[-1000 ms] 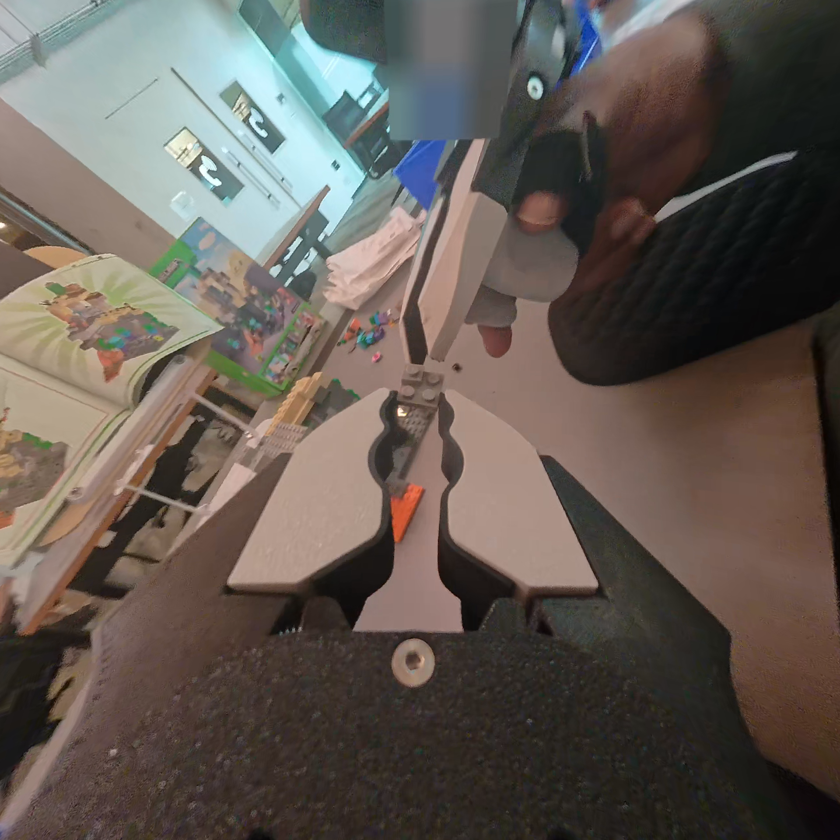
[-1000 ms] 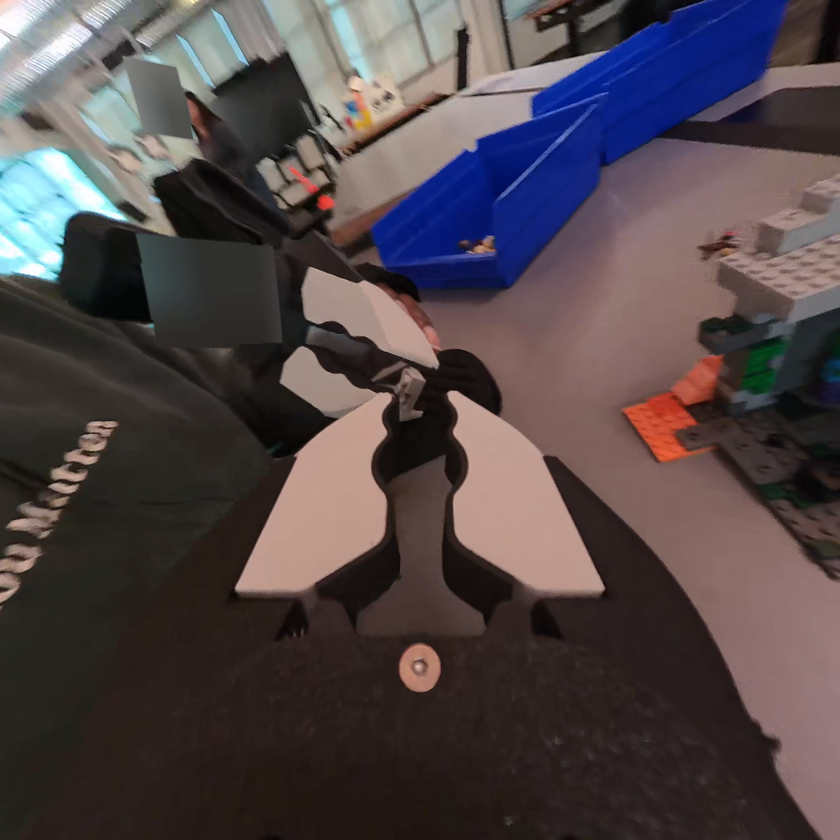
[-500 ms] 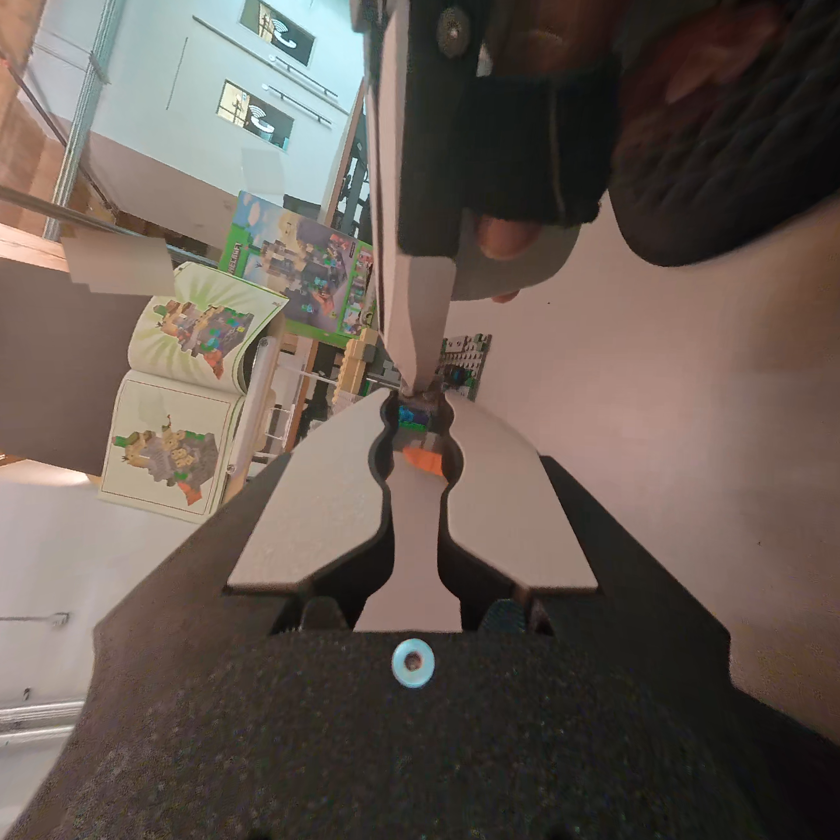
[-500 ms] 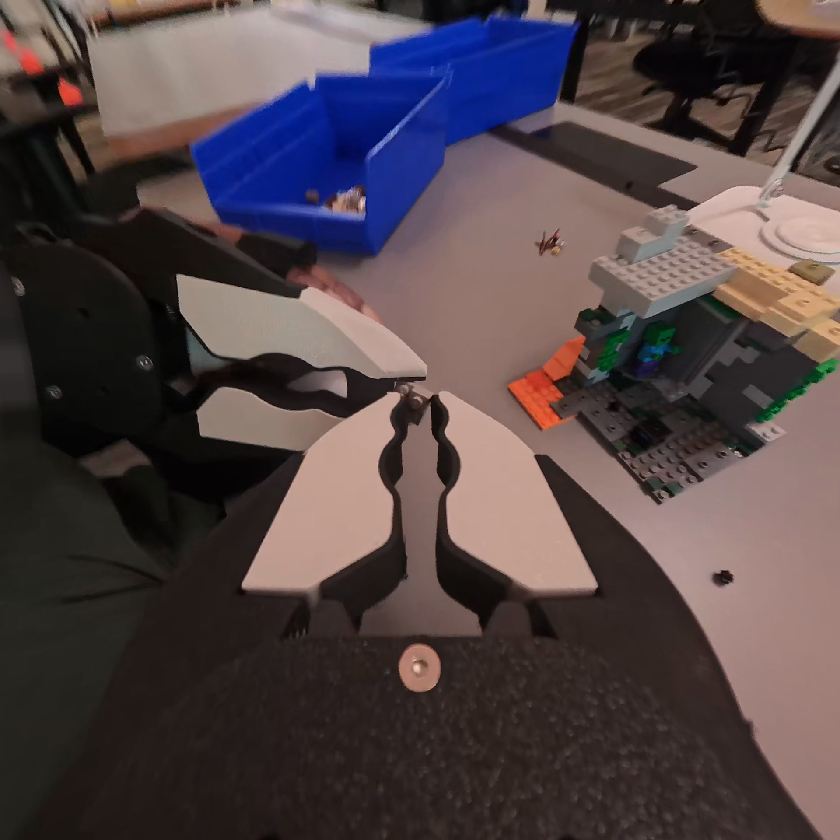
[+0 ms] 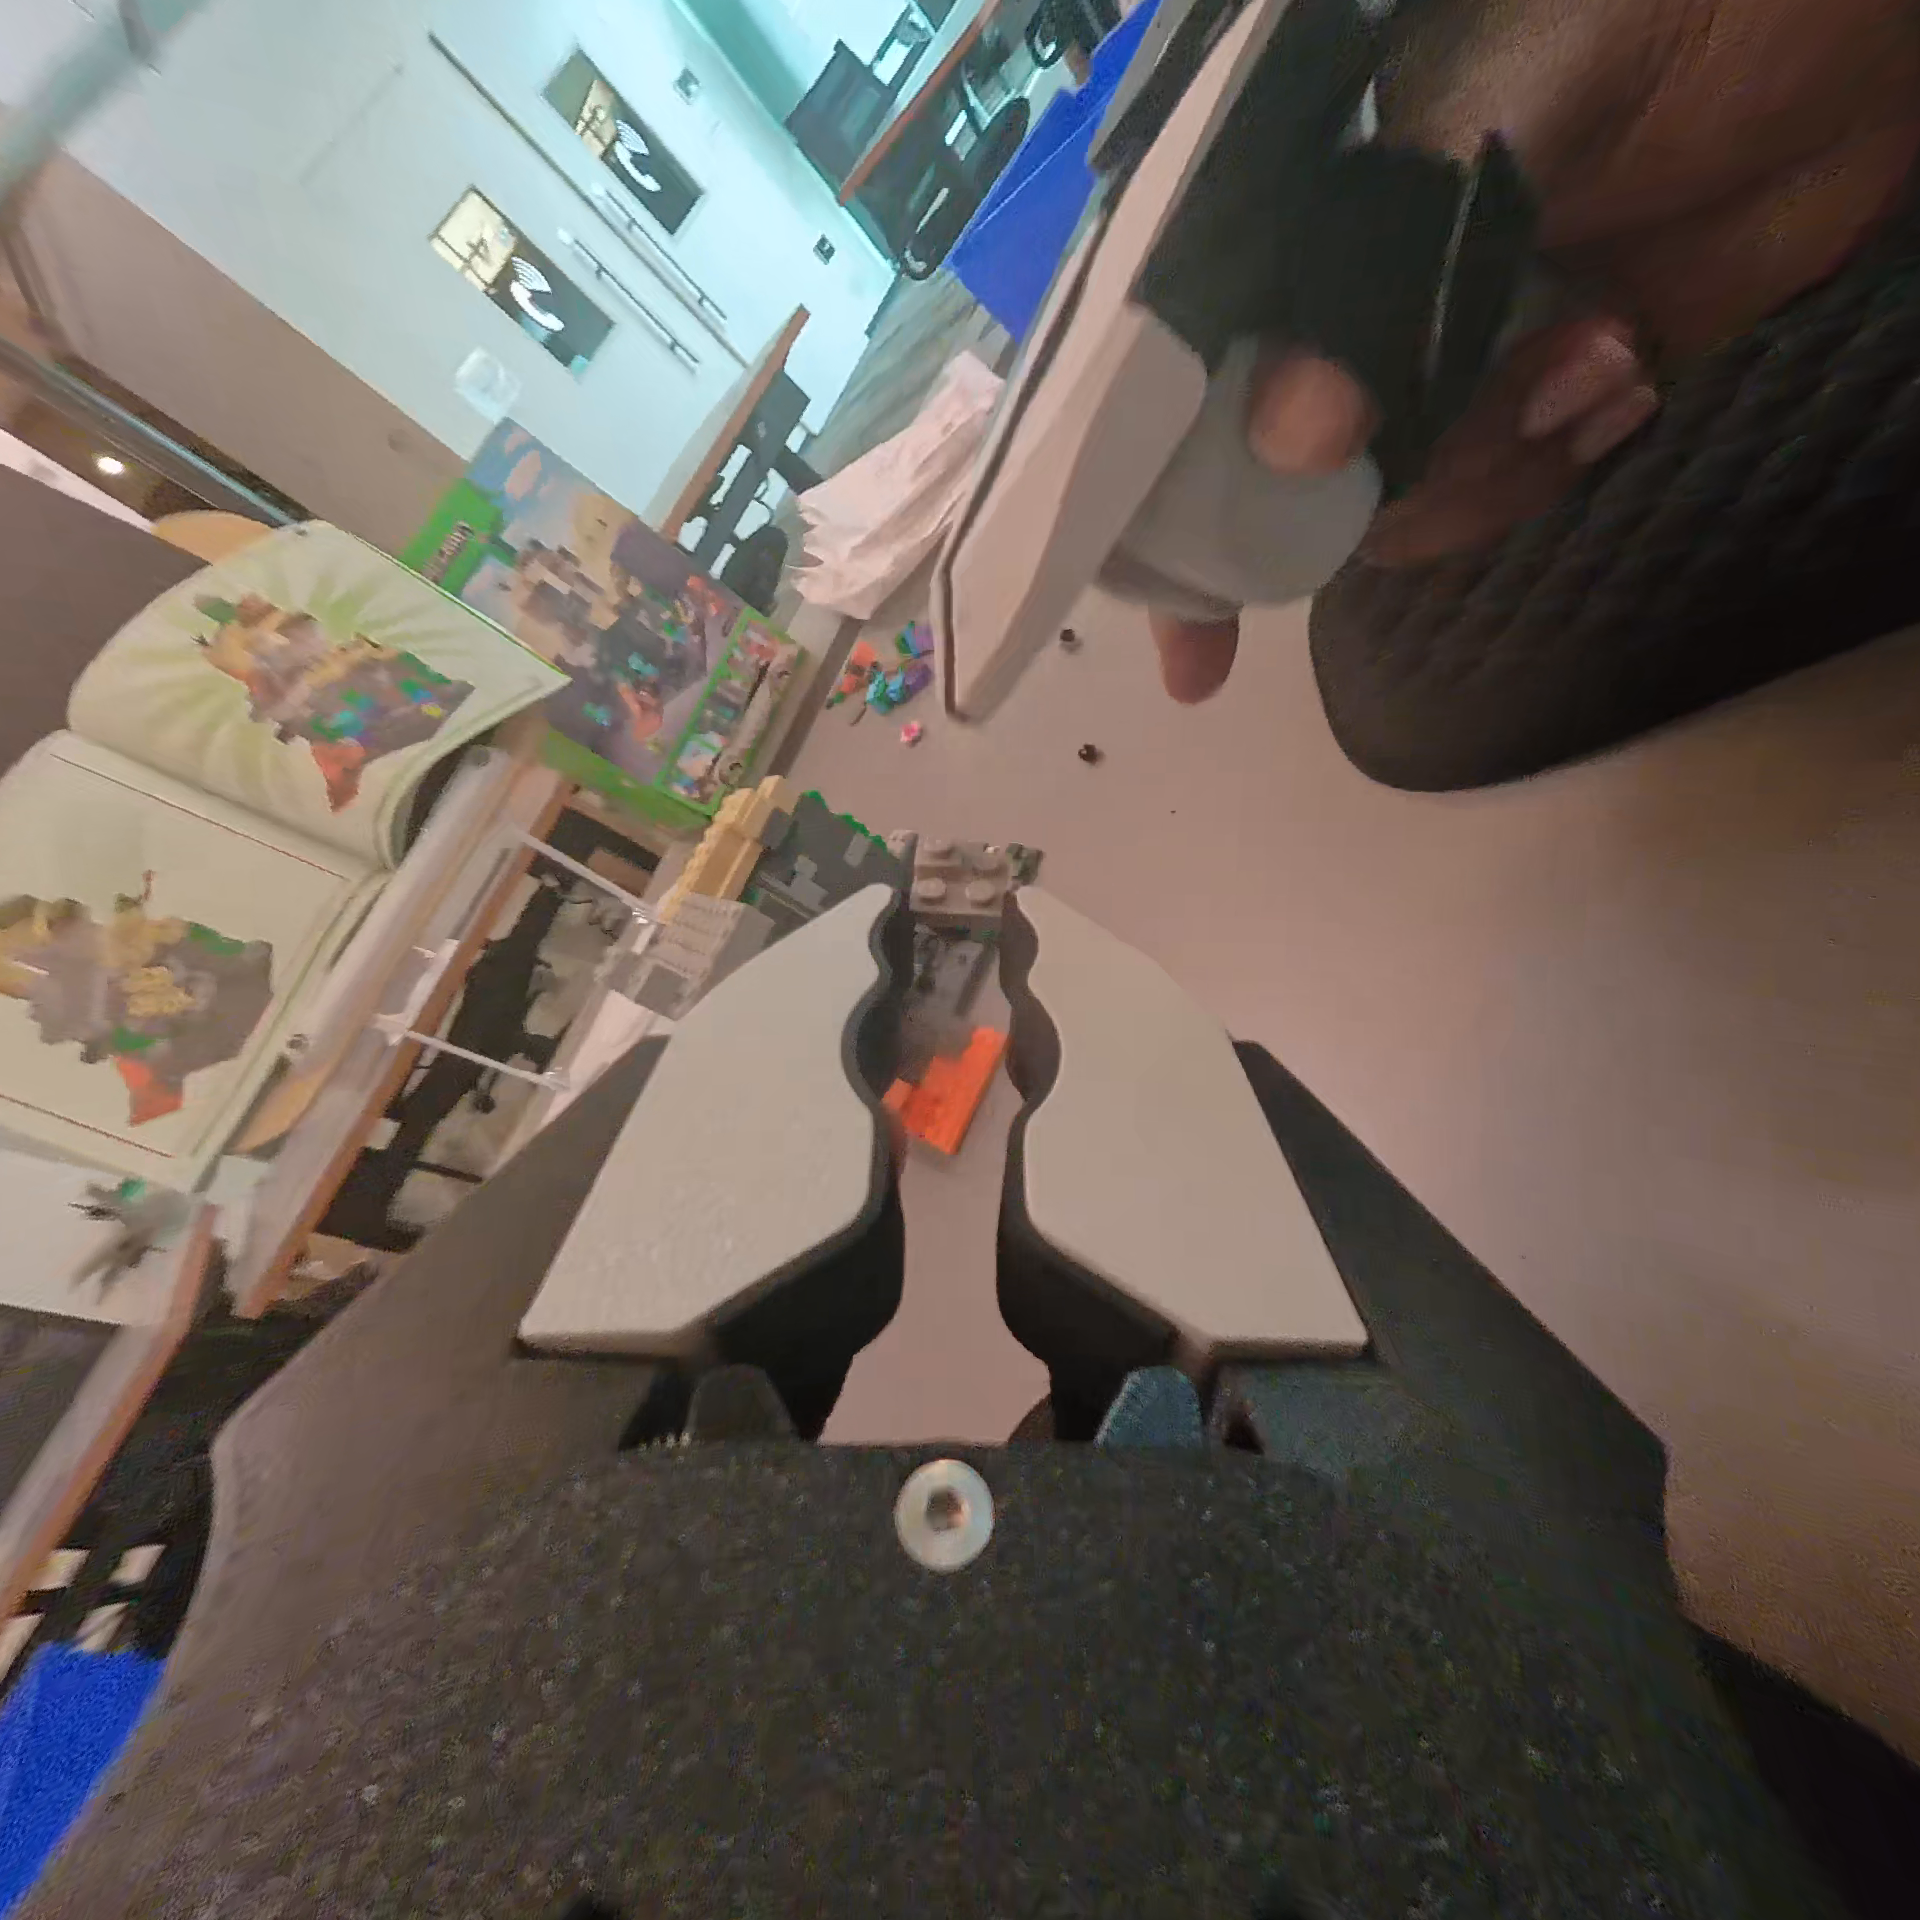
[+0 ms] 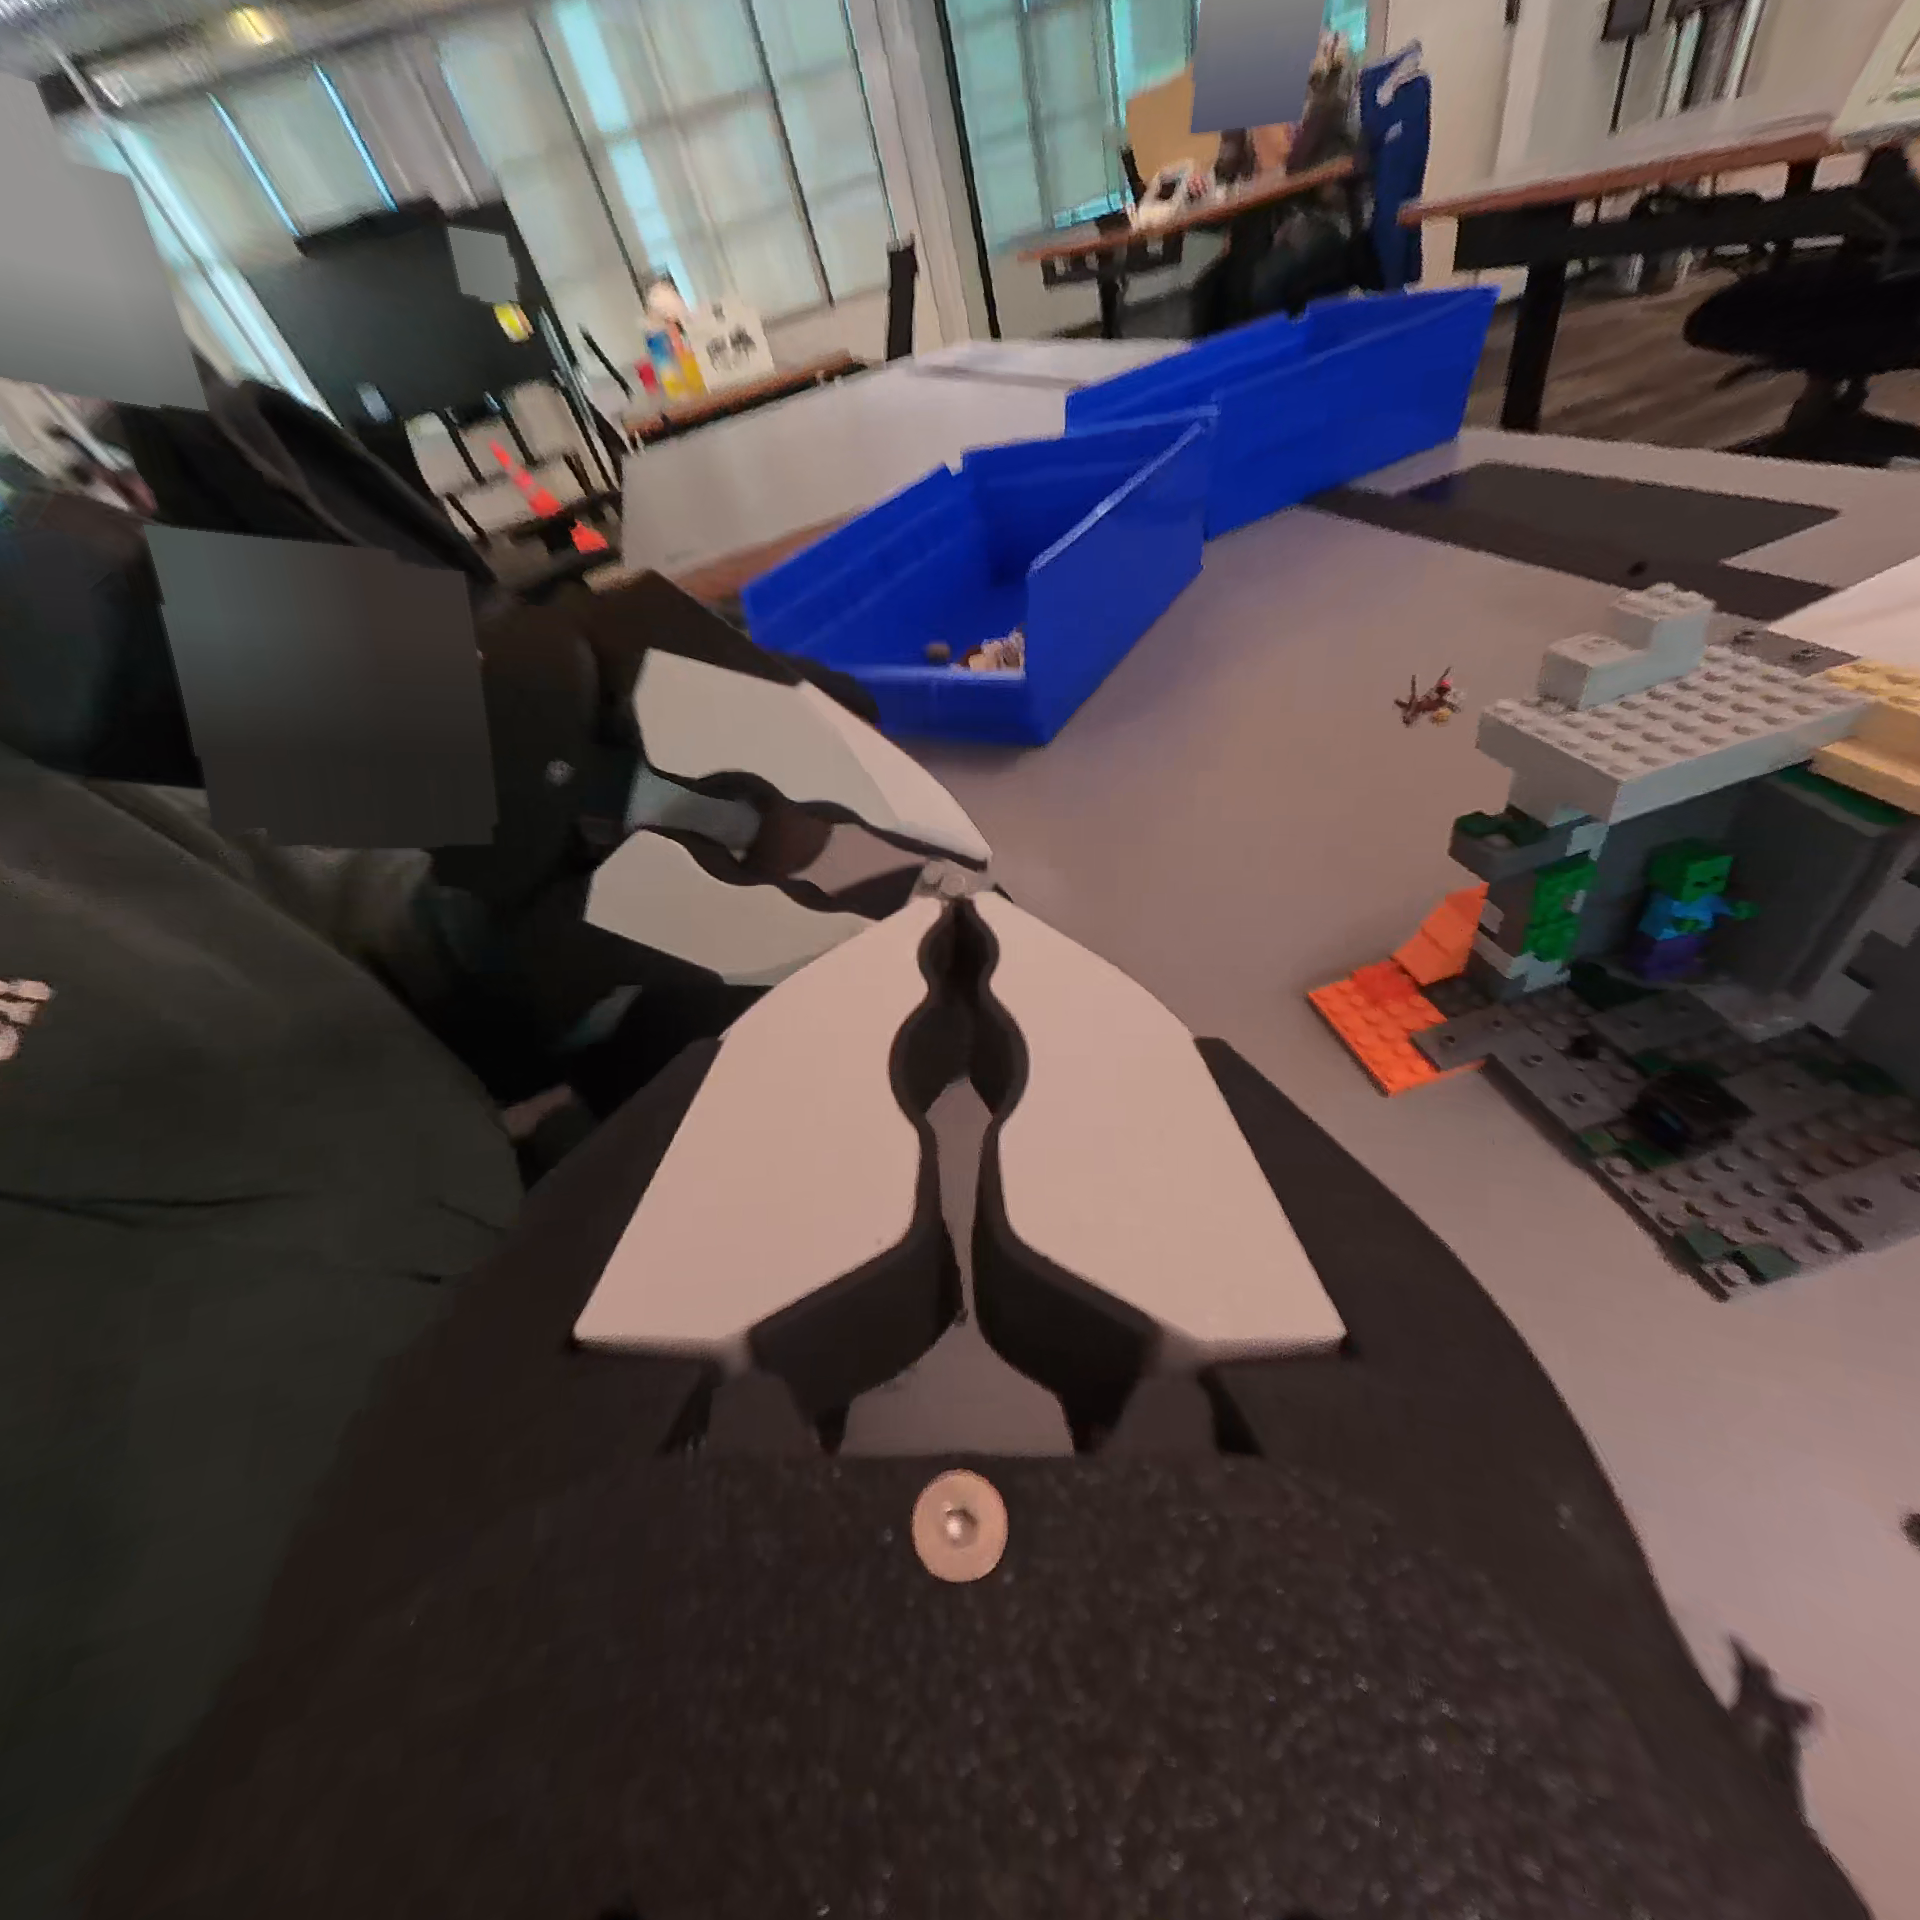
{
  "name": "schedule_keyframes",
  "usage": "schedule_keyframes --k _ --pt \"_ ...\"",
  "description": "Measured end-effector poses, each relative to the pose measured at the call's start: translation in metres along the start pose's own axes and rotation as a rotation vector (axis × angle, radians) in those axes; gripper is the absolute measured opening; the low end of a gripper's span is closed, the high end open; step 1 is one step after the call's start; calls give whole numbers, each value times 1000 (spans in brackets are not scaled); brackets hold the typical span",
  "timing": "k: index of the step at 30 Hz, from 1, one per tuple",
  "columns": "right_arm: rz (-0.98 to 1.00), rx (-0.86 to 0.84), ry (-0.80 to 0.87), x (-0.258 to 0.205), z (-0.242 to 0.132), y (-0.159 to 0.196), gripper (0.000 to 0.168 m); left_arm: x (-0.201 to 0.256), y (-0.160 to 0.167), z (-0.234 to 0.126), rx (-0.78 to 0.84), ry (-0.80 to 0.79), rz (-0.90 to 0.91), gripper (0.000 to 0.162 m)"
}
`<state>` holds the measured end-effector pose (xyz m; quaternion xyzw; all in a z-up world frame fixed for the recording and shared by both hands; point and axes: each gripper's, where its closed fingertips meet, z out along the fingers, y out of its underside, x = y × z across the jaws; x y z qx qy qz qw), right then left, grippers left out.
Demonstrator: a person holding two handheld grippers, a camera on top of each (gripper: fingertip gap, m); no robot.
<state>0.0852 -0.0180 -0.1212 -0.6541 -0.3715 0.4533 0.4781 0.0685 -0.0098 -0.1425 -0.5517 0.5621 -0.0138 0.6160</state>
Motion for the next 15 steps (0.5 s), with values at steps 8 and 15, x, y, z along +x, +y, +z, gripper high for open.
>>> schedule_keyframes --k 8,15 --pt "-30 -89 46 0 11 16 6 3 2 2 -18 -26 48 16" --pt "36 -65 82 5 18 15 9 3 -1 7 -61 -123 220 16"
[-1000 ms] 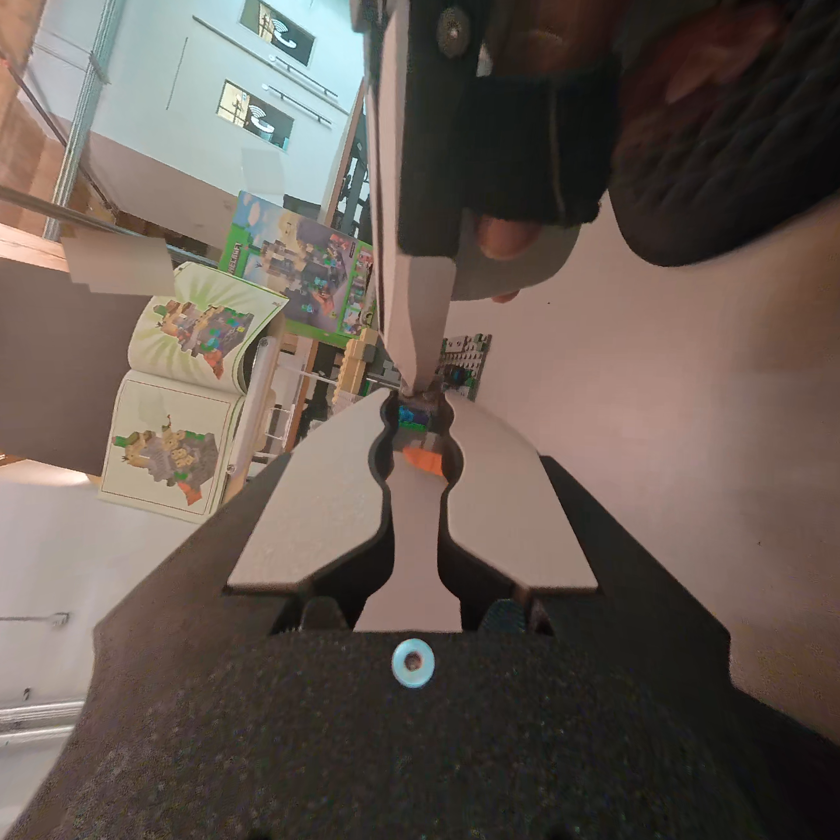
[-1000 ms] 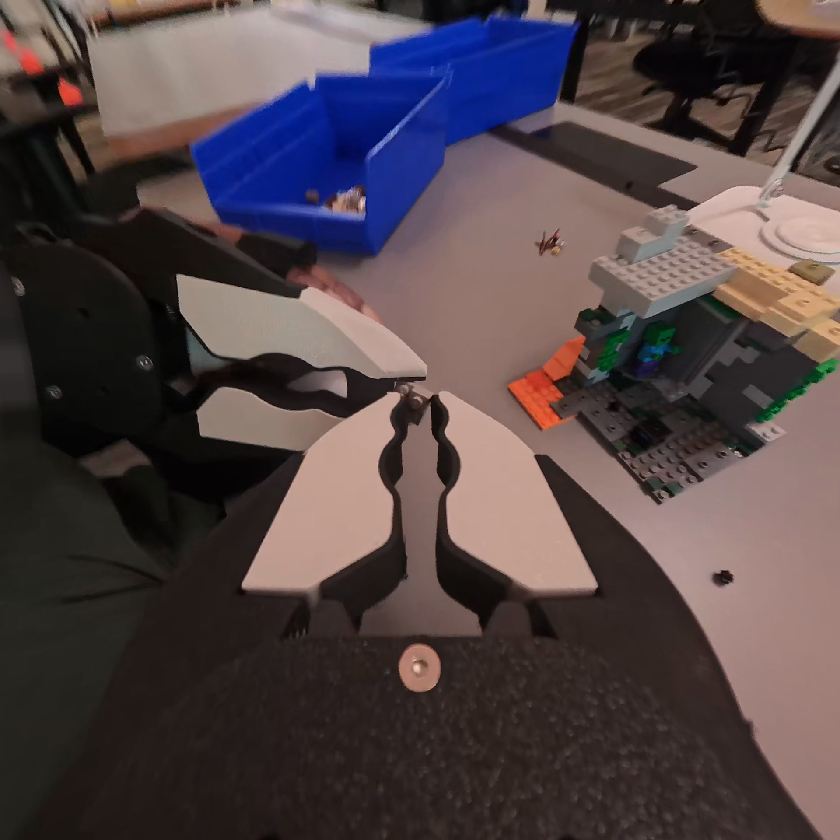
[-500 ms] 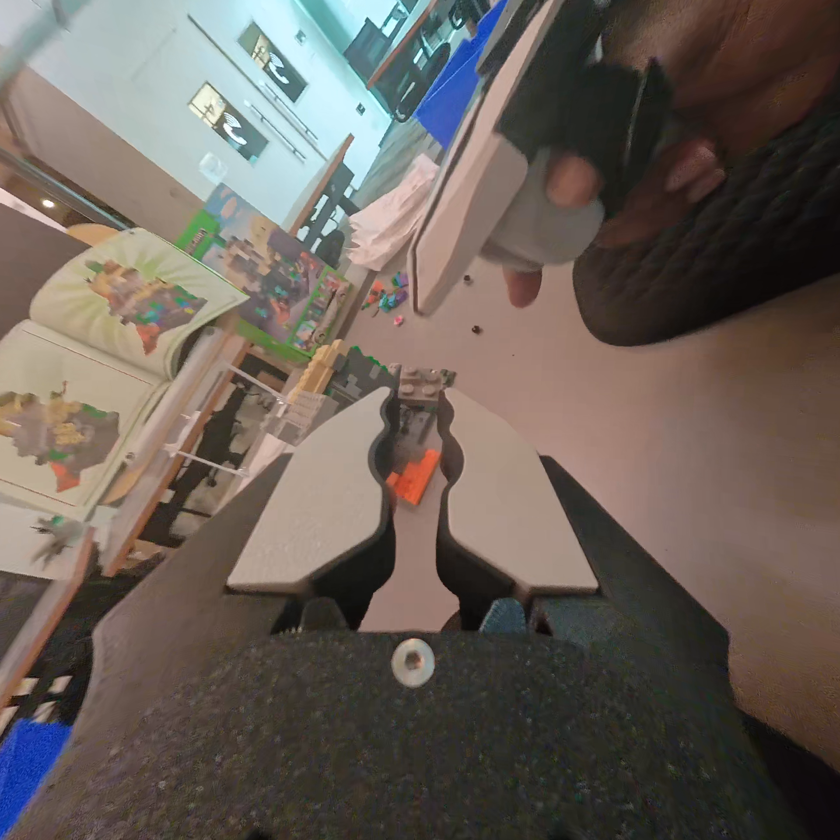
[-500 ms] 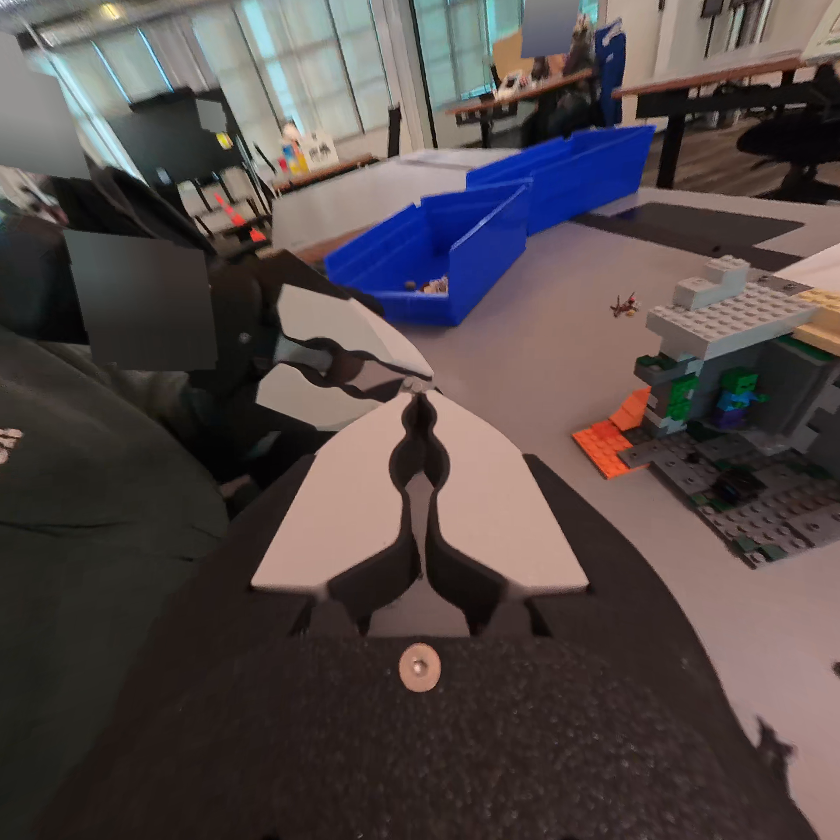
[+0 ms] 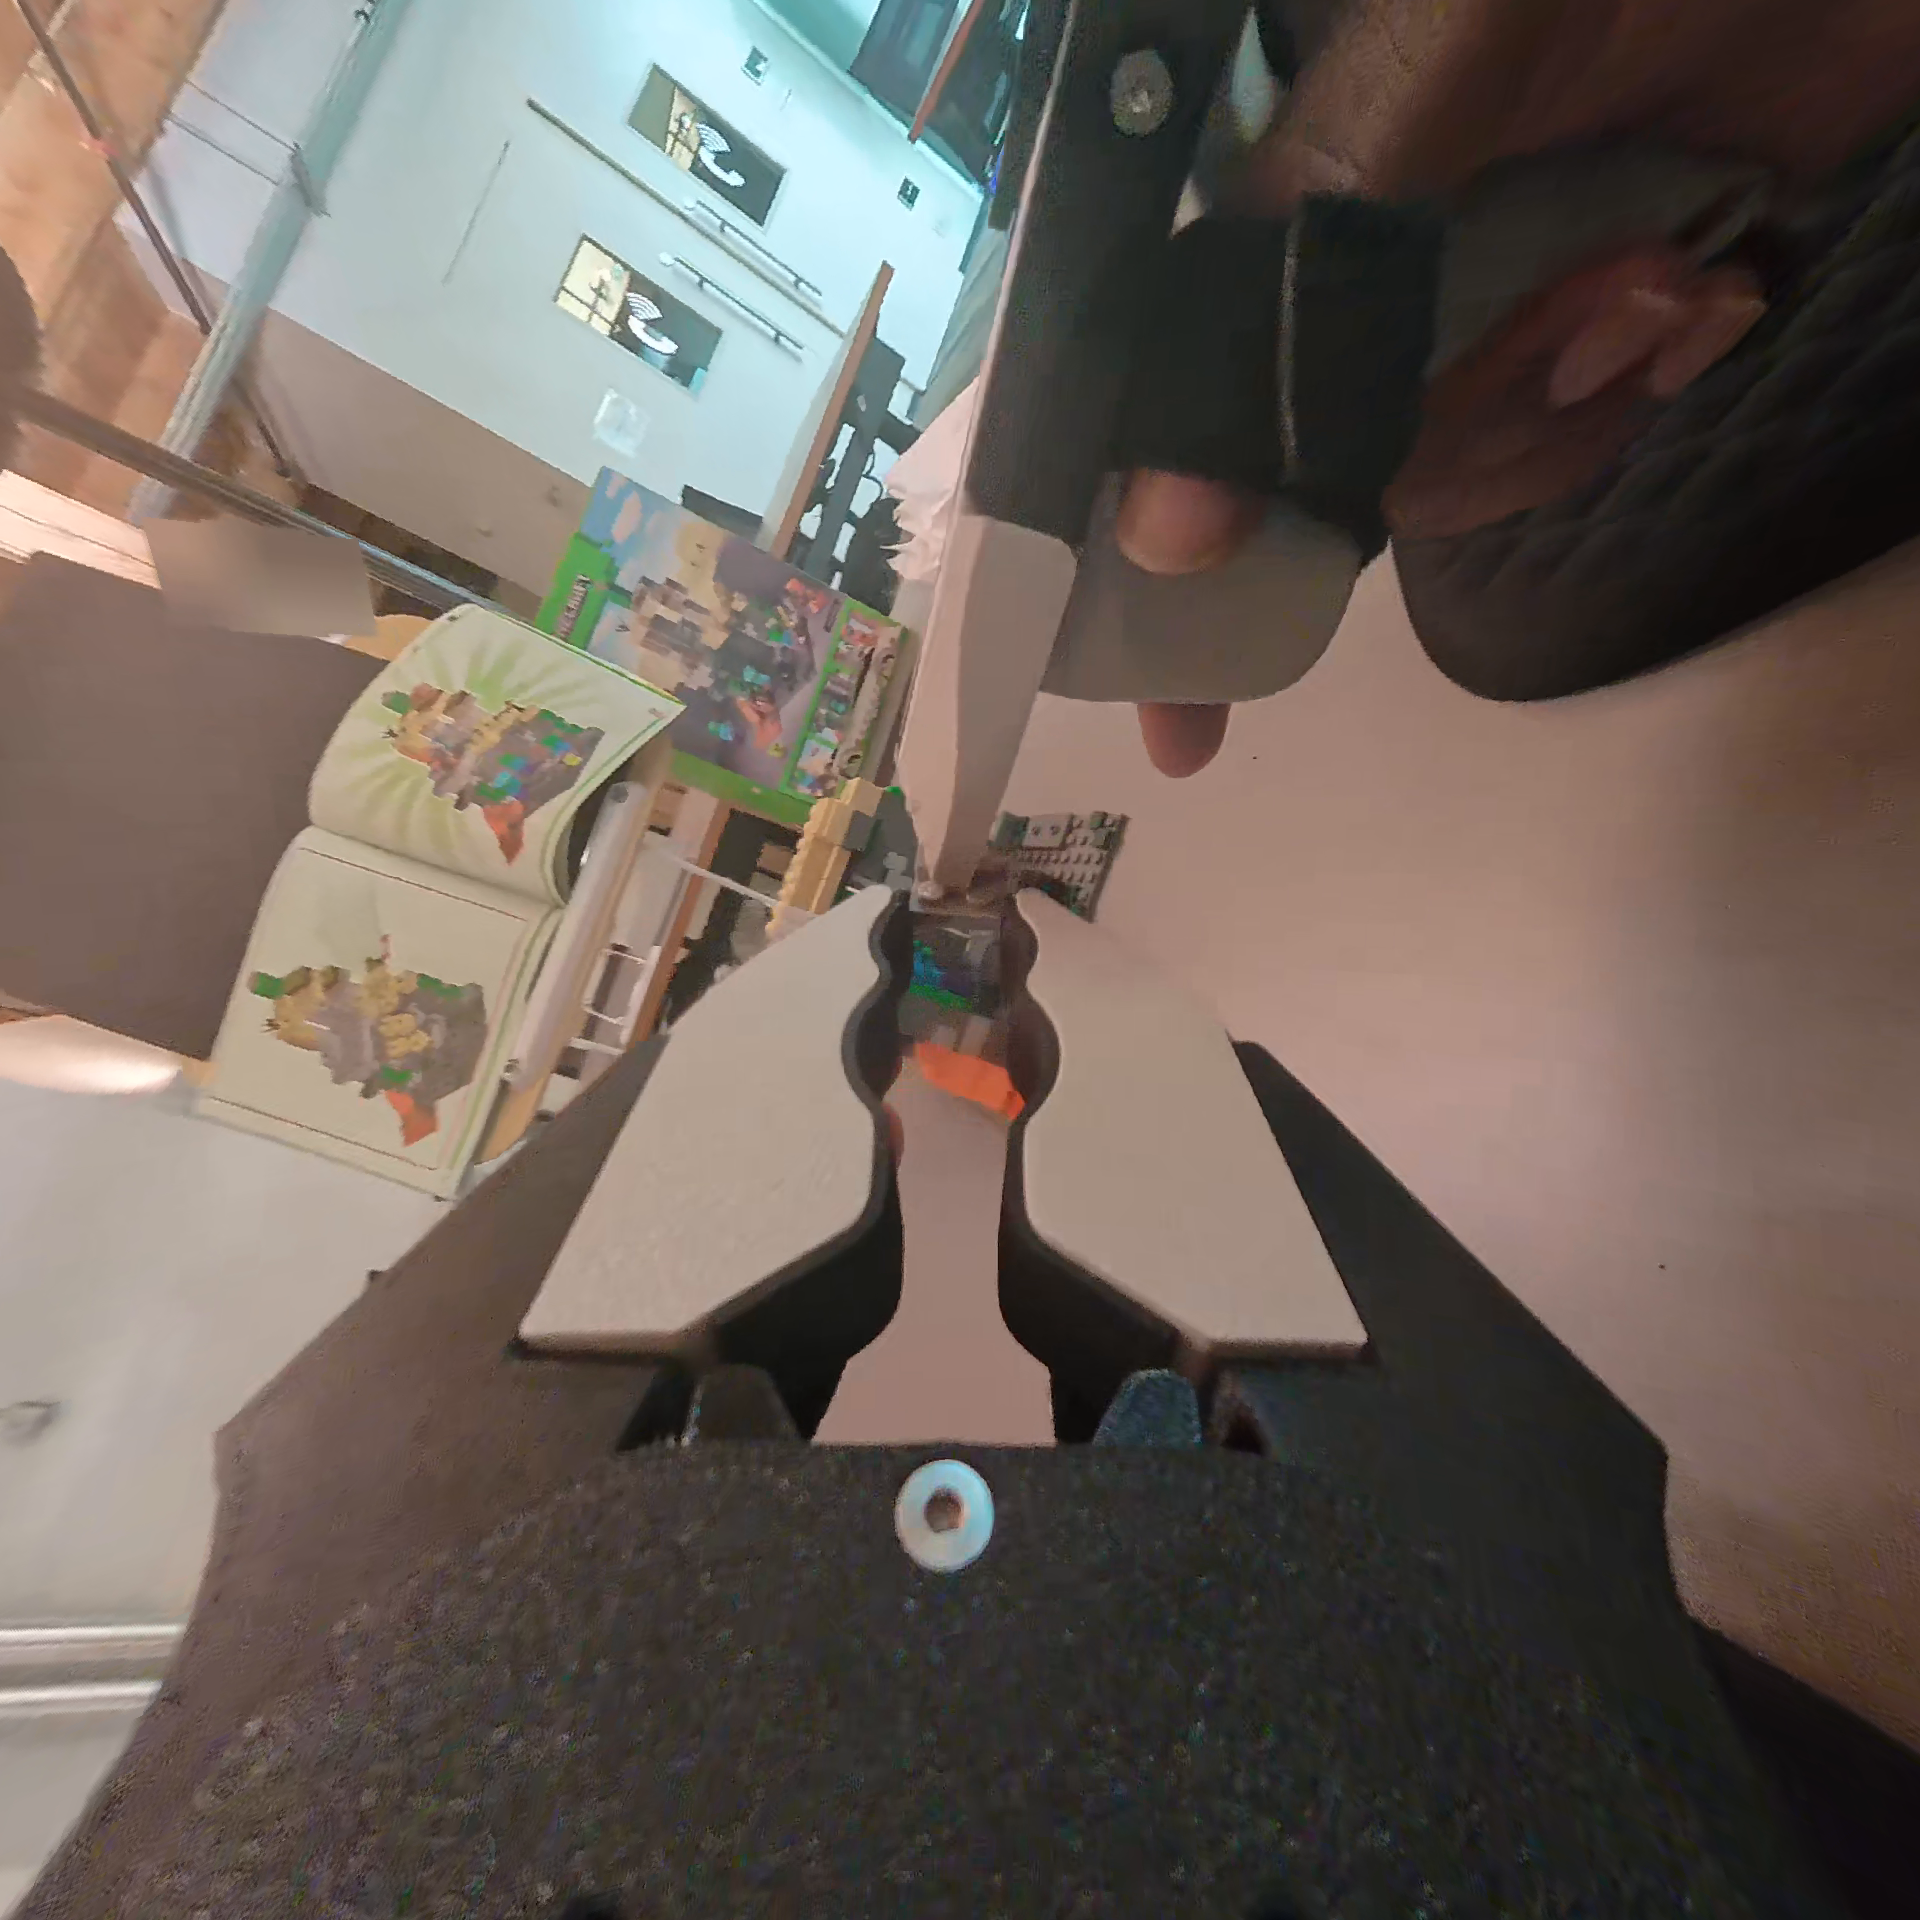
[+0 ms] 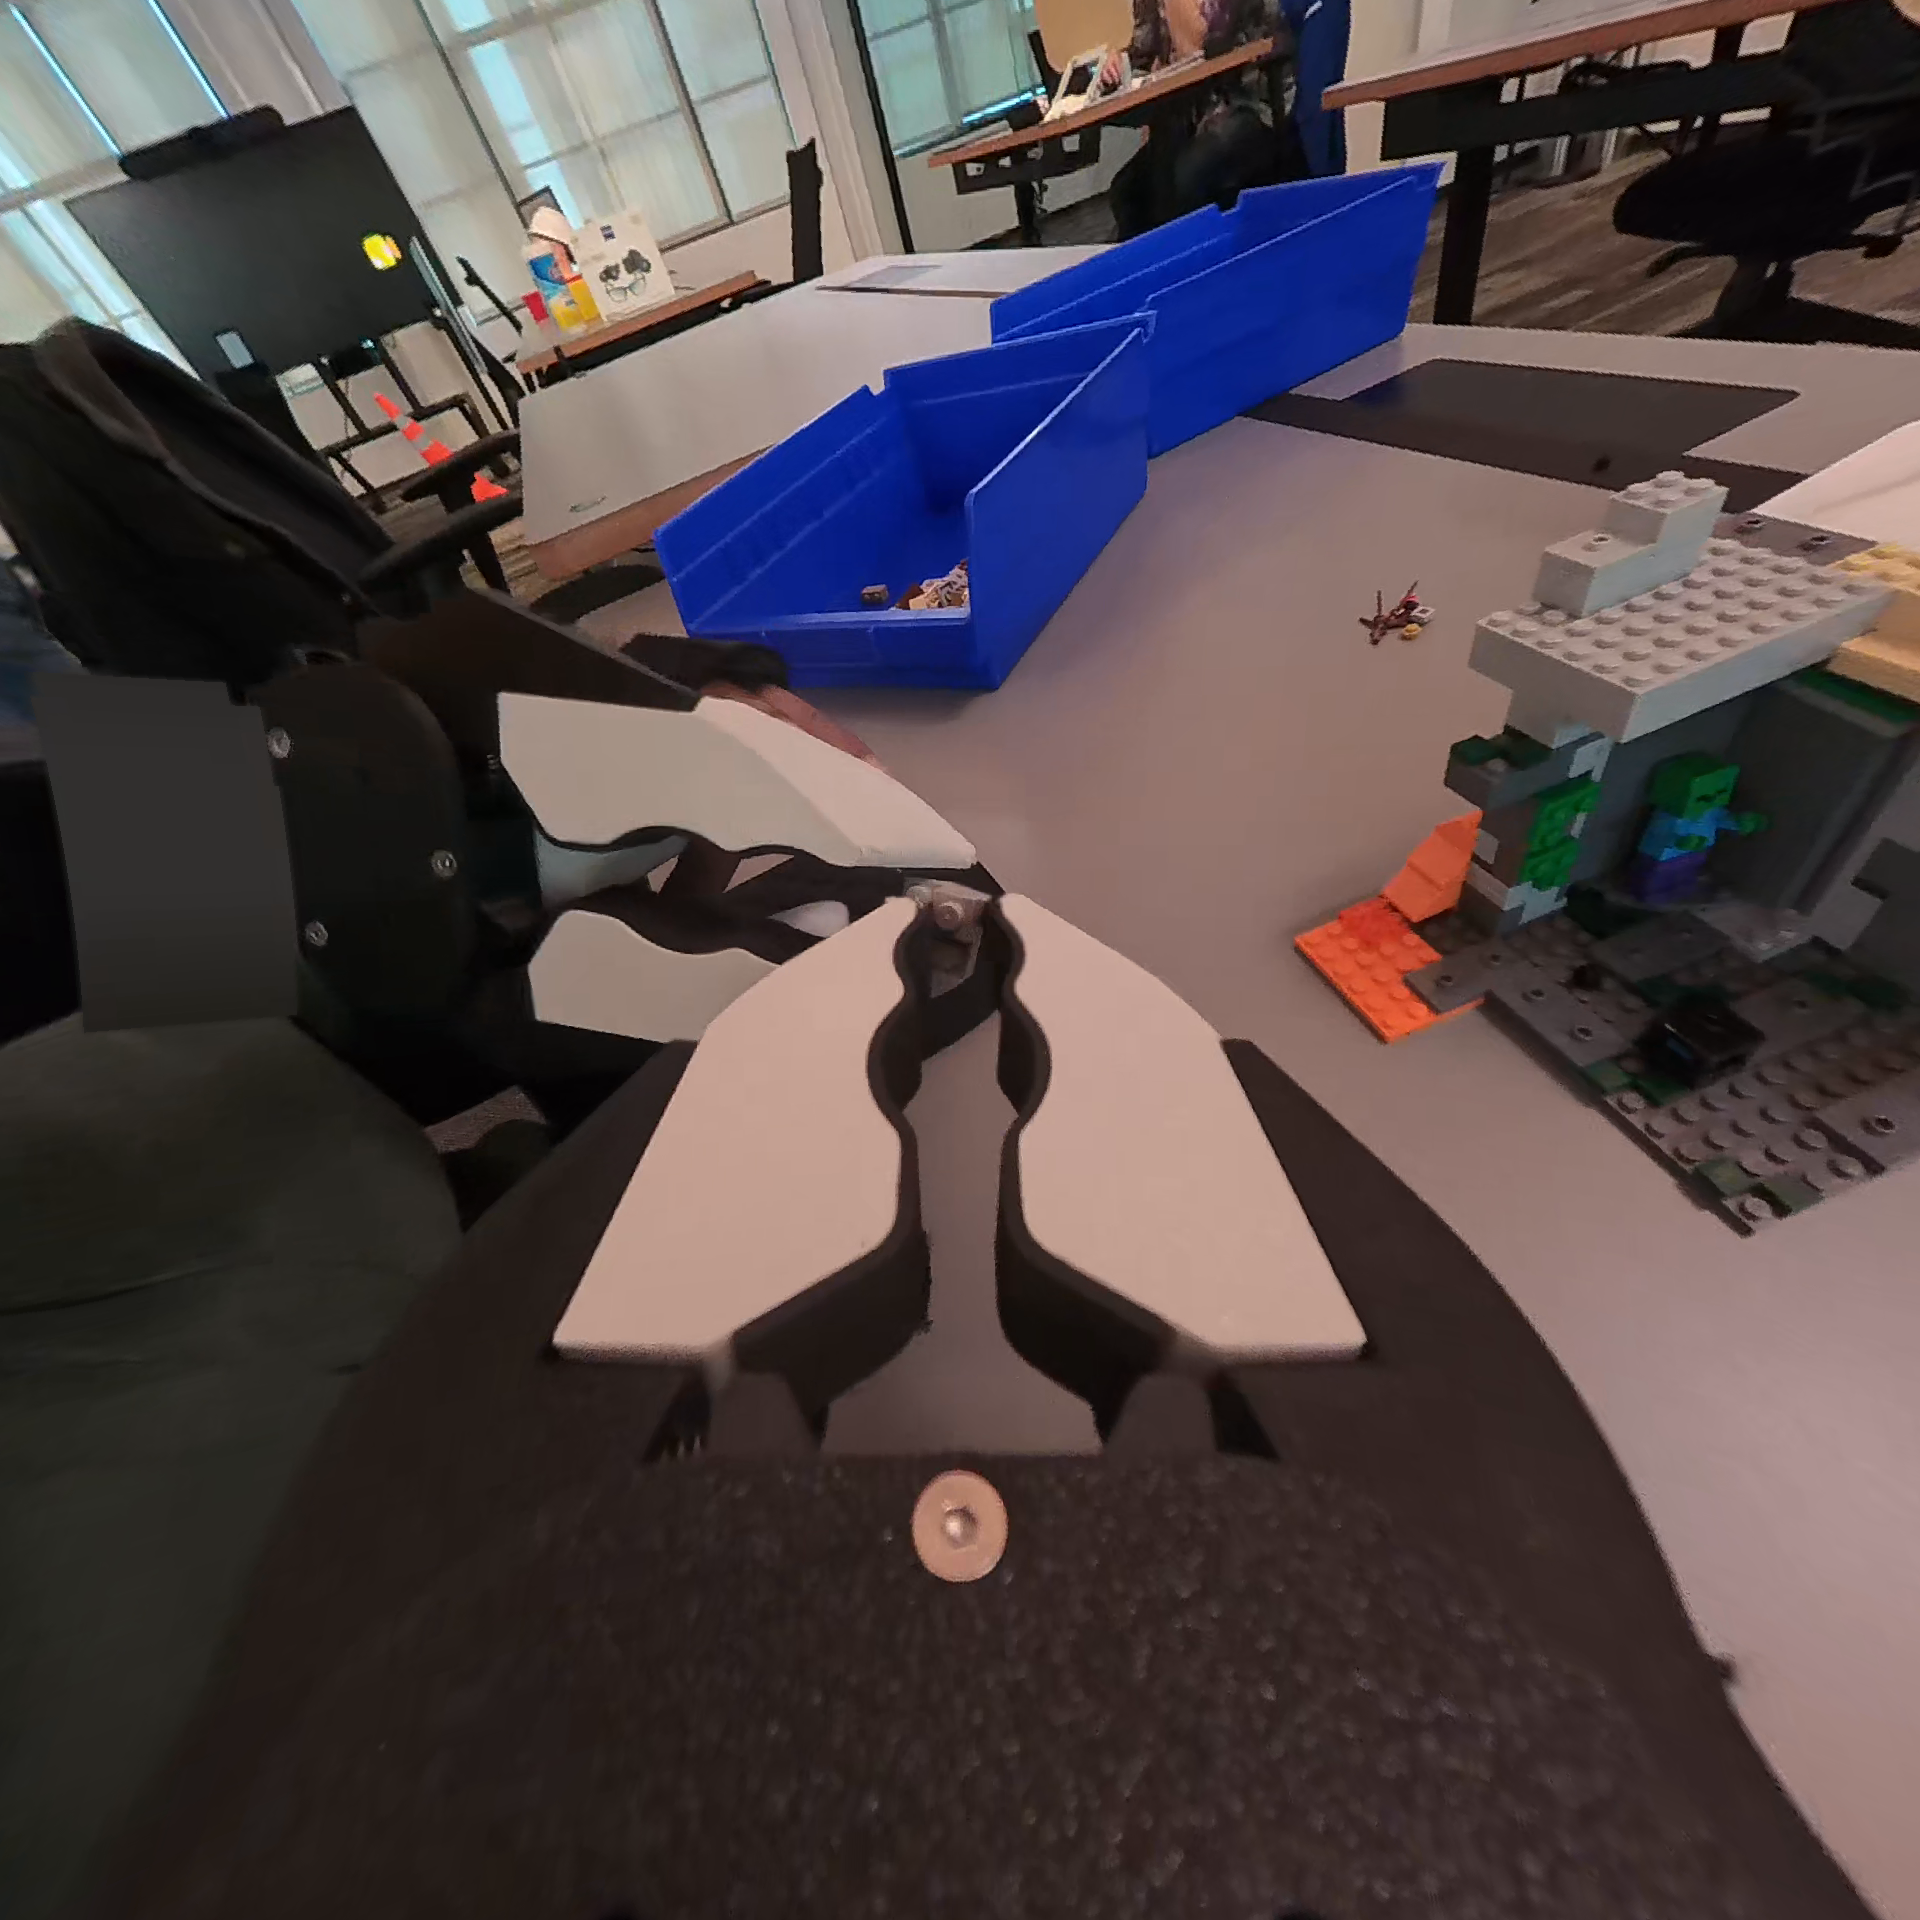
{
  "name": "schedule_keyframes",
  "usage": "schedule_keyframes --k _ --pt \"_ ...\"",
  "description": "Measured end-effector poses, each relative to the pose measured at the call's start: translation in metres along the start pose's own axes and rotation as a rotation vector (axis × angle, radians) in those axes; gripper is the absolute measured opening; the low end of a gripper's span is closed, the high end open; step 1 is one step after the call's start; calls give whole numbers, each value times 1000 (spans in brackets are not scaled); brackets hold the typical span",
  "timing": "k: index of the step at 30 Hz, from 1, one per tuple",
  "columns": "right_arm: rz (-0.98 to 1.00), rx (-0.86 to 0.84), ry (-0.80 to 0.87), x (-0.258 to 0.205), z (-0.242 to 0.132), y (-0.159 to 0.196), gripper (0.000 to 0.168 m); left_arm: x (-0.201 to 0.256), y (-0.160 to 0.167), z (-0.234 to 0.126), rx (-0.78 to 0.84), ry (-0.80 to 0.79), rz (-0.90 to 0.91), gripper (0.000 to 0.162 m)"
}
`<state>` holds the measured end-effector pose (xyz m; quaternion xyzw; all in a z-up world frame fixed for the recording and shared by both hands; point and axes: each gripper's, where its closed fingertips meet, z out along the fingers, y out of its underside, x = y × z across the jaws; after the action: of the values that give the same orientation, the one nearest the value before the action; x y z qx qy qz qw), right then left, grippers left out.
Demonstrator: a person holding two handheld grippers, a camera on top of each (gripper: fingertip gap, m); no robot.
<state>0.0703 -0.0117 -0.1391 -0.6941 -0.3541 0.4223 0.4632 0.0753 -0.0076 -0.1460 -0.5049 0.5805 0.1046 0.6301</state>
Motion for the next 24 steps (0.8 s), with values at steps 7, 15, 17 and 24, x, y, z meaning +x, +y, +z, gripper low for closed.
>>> schedule_keyframes --k 7,15,17,24 --pt "-1 0 -25 0 1 3 6 2 1 0 -14 -6 131 15" --pt "-185 -42 -53 -7 -1 15 6 17 -3 -8 70 238 -152 16" --pt "-211 -57 -51 -8 -1 18 6 20 -3 -9 86 286 -215 16" --pt "-245 -49 -44 -9 -3 18 6 23 -5 -10 130 368 -385 16"
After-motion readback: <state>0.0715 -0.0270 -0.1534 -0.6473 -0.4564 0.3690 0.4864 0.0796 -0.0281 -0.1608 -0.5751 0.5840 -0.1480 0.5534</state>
